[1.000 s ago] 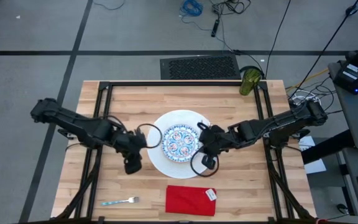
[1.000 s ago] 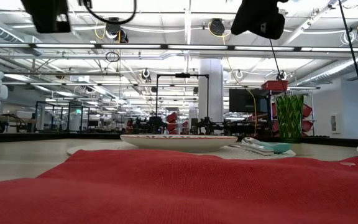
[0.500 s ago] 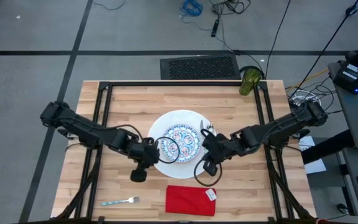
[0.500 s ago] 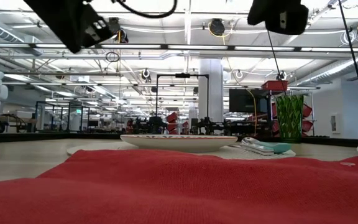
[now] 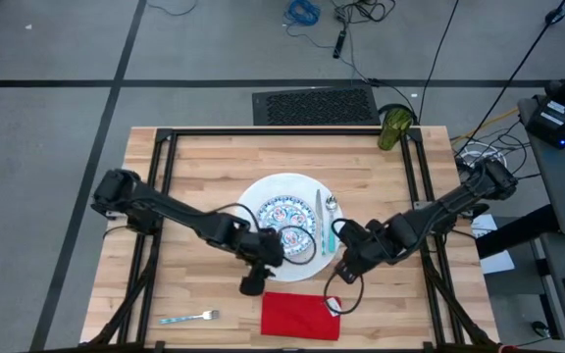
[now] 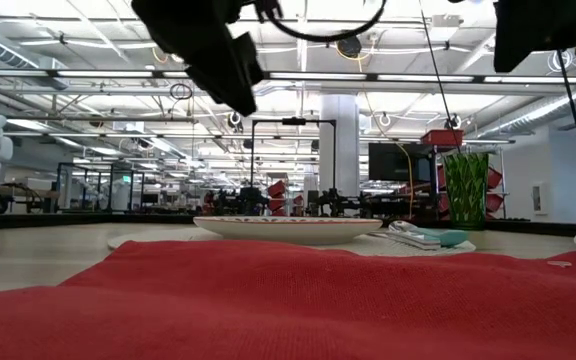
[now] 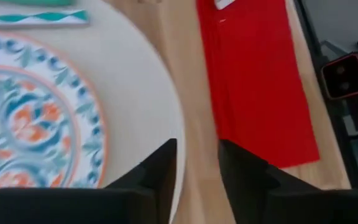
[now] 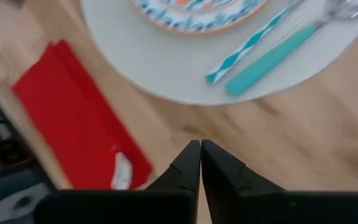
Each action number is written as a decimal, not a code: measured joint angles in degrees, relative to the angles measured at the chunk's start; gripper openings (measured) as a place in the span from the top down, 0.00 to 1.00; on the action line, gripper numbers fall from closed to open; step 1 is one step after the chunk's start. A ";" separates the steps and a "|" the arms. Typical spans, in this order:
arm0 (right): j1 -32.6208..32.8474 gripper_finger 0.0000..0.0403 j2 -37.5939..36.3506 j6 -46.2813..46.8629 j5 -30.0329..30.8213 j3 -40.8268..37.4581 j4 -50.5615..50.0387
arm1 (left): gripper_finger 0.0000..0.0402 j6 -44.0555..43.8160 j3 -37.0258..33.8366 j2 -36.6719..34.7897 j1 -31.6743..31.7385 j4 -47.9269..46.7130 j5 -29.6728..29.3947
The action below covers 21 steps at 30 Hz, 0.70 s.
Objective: Set table place
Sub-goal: Put the red table napkin on the white placemat to the left side of the blue and orange plate
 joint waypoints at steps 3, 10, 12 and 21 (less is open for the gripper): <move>0.79 1.00 0.00 -0.38 4.01 0.00 -1.67 | 0.68 -1.16 3.56 3.82 -1.19 0.19 0.11; 1.14 1.00 -0.48 -5.11 8.50 0.00 -4.77 | 0.63 -7.53 8.96 11.19 -3.76 2.61 0.79; 1.12 1.00 -0.79 -6.61 8.72 0.00 -4.70 | 0.62 -8.80 10.02 13.22 -4.95 4.27 0.55; 2.77 1.00 -1.20 -7.82 8.47 0.00 -3.75 | 0.62 -10.52 12.28 21.25 -5.85 7.53 1.14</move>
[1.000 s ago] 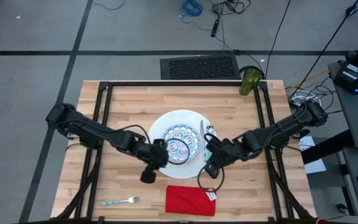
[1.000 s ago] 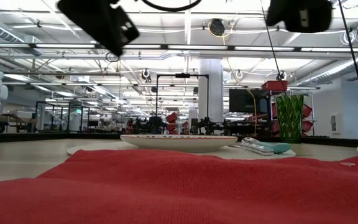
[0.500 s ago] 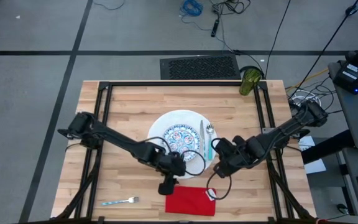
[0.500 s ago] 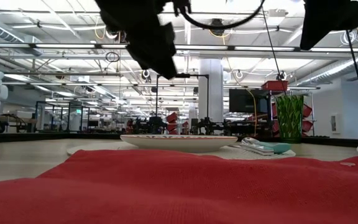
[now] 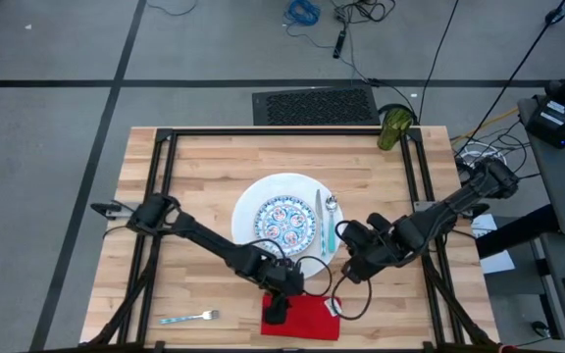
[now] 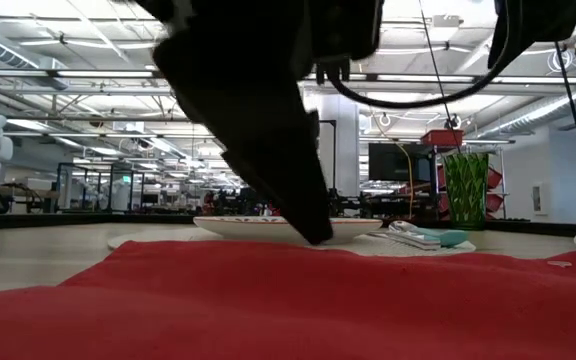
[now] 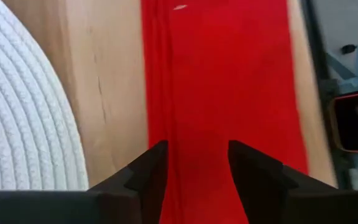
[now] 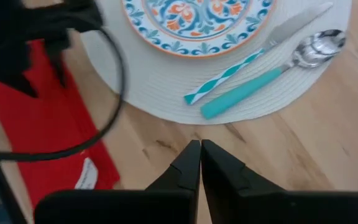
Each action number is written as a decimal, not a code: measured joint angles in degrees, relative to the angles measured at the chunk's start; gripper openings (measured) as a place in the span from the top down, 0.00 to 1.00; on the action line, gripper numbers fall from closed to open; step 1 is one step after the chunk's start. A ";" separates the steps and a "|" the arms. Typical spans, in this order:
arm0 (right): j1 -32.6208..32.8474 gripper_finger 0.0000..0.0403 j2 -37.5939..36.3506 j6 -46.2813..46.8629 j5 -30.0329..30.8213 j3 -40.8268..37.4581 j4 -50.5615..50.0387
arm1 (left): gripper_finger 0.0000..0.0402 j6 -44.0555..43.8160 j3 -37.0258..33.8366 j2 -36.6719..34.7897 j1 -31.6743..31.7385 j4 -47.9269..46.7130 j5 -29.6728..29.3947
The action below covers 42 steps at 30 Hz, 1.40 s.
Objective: Set table place
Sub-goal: Put the red table napkin on the white placemat to the left side of the blue and orange plate
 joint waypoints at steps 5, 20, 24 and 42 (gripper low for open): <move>1.66 1.00 -0.02 2.11 0.00 0.00 1.15 | 0.54 0.09 0.07 1.10 1.13 2.68 -0.39; 2.48 1.00 -0.04 3.08 1.54 0.00 1.28 | 0.47 1.49 0.30 4.63 -1.04 4.23 -4.05; 2.48 1.00 -0.04 3.08 1.57 0.00 1.25 | 0.47 1.62 0.28 4.80 -1.04 4.81 -4.31; 2.53 1.00 -0.04 2.42 1.80 0.00 1.03 | 0.99 -2.15 -0.26 1.80 -0.28 1.59 1.81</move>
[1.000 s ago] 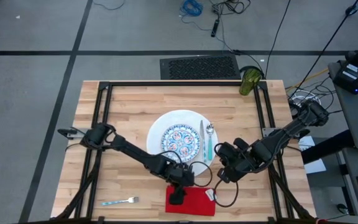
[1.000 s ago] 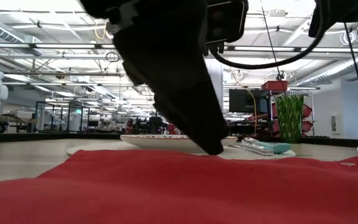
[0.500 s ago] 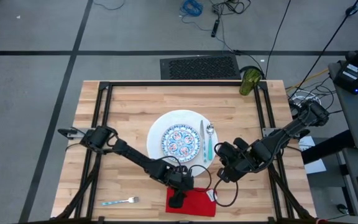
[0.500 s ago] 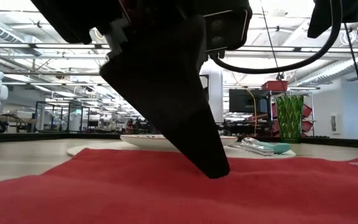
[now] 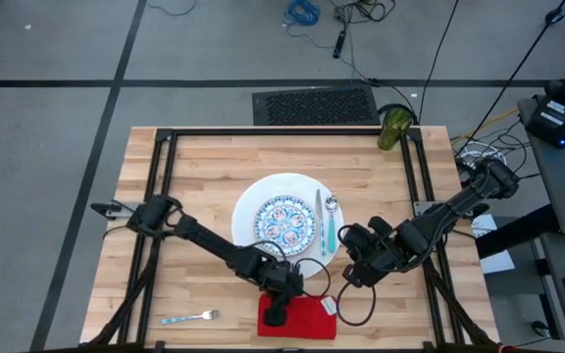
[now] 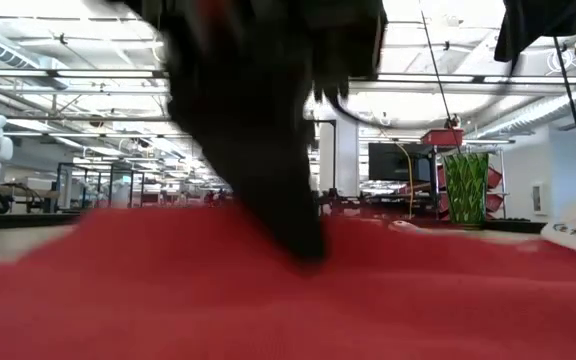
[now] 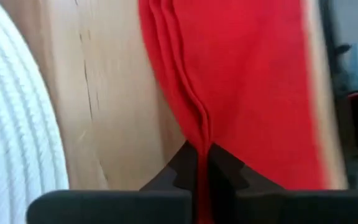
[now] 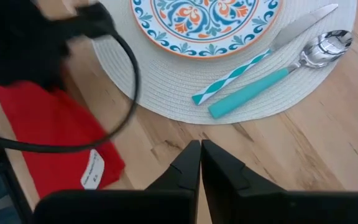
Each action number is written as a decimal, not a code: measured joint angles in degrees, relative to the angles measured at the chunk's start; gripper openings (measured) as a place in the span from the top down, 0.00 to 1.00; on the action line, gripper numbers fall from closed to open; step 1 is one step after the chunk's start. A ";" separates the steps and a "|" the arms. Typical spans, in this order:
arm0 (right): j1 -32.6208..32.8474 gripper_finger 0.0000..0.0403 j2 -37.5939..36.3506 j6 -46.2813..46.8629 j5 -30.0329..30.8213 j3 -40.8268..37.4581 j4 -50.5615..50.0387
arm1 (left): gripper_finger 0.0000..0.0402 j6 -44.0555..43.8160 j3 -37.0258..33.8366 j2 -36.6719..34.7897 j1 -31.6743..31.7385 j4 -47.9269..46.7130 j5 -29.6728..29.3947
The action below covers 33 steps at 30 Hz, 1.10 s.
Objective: Set table place
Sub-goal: Put the red table napkin on the white placemat to the left side of the blue and orange plate
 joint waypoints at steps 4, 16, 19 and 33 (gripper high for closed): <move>0.10 1.00 0.00 0.14 0.04 0.00 -1.48 | 1.00 -6.33 0.23 -6.96 0.39 -1.97 -2.56; -0.70 1.00 0.00 -3.62 4.60 0.00 -6.06 | 1.00 -12.74 0.19 -23.86 1.85 -24.39 -18.68; -1.38 1.00 0.00 -6.26 4.61 0.00 -6.53 | 1.00 -17.89 0.17 -28.55 2.37 -26.61 -20.26; -1.03 1.00 0.00 -9.86 5.85 0.00 -6.53 | 1.00 -58.16 -3.90 -47.81 3.01 -59.74 -48.59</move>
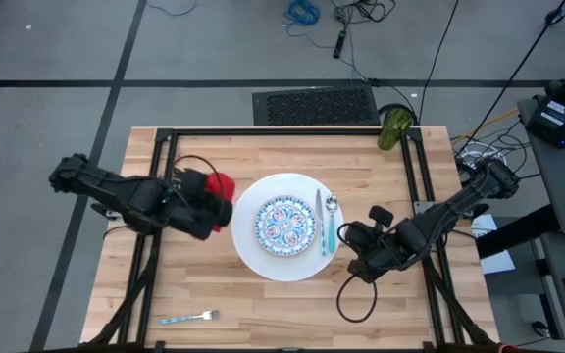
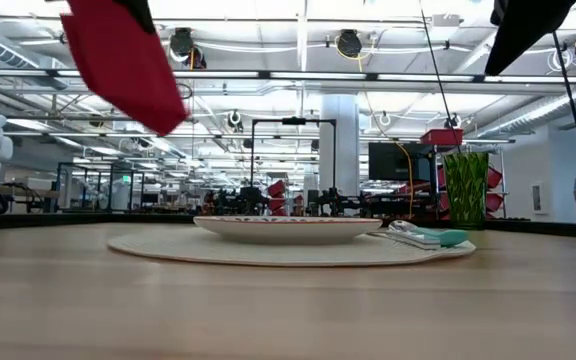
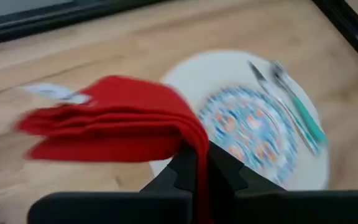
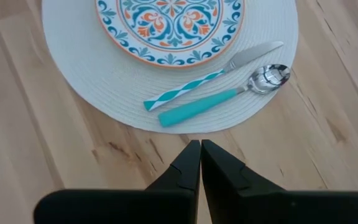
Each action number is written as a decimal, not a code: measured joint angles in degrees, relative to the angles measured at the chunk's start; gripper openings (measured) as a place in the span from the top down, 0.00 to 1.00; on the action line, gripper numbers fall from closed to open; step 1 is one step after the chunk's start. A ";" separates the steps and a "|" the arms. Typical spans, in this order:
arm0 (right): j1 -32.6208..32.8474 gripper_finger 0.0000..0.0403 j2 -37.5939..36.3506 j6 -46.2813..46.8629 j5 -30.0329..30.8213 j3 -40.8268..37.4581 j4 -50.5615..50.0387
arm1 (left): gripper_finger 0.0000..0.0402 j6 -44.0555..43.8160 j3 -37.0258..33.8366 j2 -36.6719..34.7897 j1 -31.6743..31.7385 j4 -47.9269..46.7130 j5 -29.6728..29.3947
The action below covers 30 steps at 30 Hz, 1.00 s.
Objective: Set table place
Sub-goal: Put the red table napkin on the white placemat to the left side of the blue and orange plate
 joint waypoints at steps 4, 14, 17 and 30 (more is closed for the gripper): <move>0.84 1.00 0.00 0.15 -0.06 0.00 0.00 | 1.00 -4.67 -5.79 -1.60 2.96 0.35 -1.70; 1.17 1.00 0.00 3.52 0.02 0.00 -0.52 | 1.00 -0.27 -26.65 -9.93 12.08 19.62 5.58; 0.64 1.00 0.00 3.01 0.00 0.00 -0.54 | 1.00 5.33 -29.61 -11.90 16.98 27.89 5.51; -0.15 1.00 0.00 4.40 -0.22 0.00 -0.55 | 1.00 -8.27 -41.95 -6.26 15.76 43.74 12.48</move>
